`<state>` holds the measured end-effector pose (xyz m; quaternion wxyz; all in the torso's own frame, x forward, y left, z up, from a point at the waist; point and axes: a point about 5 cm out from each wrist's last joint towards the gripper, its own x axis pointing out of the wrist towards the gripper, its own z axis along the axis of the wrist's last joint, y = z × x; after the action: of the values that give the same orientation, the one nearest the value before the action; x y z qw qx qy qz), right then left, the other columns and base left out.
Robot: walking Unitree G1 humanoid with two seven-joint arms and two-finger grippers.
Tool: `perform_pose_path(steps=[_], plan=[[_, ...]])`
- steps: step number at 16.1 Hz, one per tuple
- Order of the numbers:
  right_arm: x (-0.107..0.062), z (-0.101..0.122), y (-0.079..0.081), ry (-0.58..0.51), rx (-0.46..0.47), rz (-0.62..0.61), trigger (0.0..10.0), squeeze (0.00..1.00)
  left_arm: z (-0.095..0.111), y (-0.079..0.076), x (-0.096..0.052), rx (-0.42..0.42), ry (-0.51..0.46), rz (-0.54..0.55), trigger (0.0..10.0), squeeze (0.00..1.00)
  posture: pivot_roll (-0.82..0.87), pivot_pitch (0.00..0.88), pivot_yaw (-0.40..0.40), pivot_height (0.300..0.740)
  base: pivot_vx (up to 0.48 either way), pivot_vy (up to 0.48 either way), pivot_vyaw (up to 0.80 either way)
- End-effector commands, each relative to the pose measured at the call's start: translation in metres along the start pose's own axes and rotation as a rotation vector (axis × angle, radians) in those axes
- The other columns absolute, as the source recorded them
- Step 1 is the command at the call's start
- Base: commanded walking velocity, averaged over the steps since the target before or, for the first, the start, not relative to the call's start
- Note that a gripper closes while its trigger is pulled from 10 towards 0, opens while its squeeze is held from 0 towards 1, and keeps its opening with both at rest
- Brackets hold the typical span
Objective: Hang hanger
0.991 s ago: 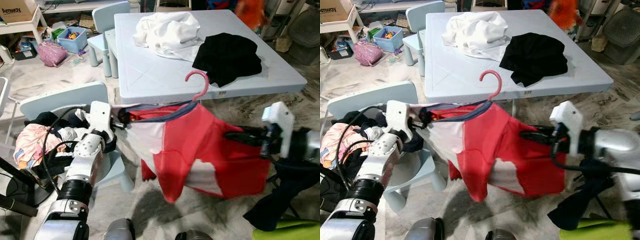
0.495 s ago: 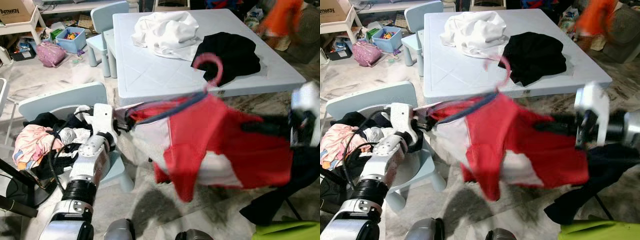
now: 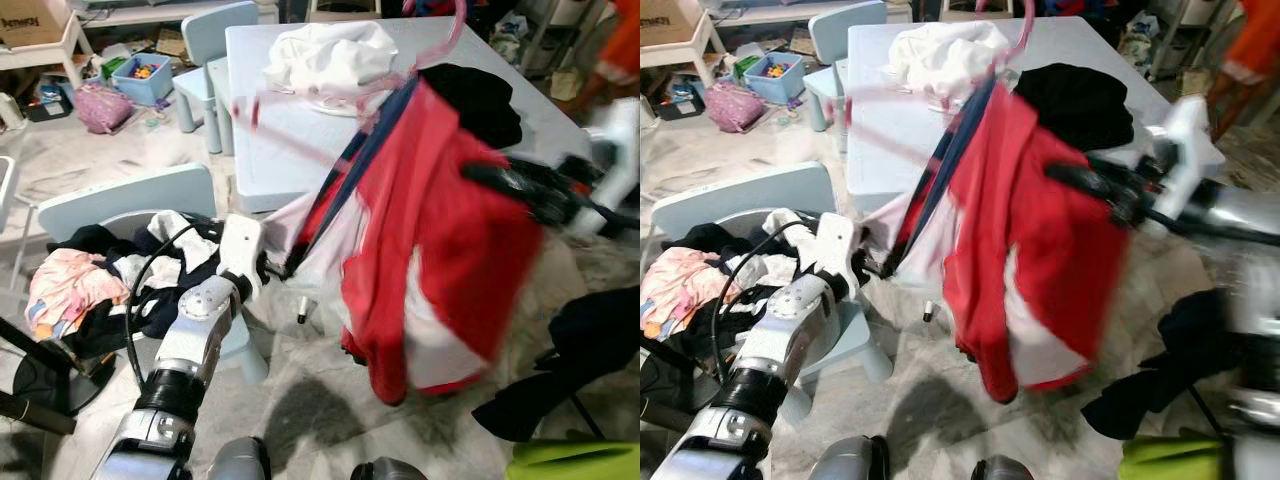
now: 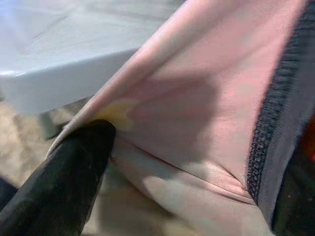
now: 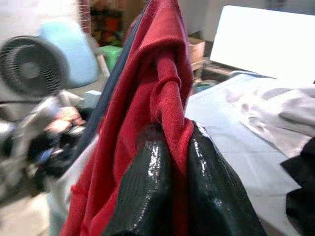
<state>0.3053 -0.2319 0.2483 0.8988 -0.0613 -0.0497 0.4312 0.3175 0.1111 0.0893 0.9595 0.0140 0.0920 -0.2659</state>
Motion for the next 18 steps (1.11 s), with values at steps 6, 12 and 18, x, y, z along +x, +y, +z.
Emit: perform_pose_path(steps=[6,12,18], plan=[[0.045,-0.044,0.011,0.164,-0.129,-0.005,10.0,0.0,-0.014,-0.039,-0.01,0.24,0.066,-0.31,10.0,1.0,-0.05,0.037,-0.008,0.74,0.0,0.0,0.0],[0.036,-0.077,0.005,0.399,-0.429,0.113,10.0,0.0,-0.003,-0.028,-0.026,0.417,-0.014,-0.406,10.0,1.0,-0.04,0.018,-0.006,0.74,0.0,0.0,0.0],[0.032,-0.094,0.013,0.419,-0.432,0.301,10.0,0.0,0.003,-0.009,-0.044,0.309,0.01,-0.471,10.0,0.2,-0.03,0.014,-0.014,0.74,0.0,0.0,0.0]])
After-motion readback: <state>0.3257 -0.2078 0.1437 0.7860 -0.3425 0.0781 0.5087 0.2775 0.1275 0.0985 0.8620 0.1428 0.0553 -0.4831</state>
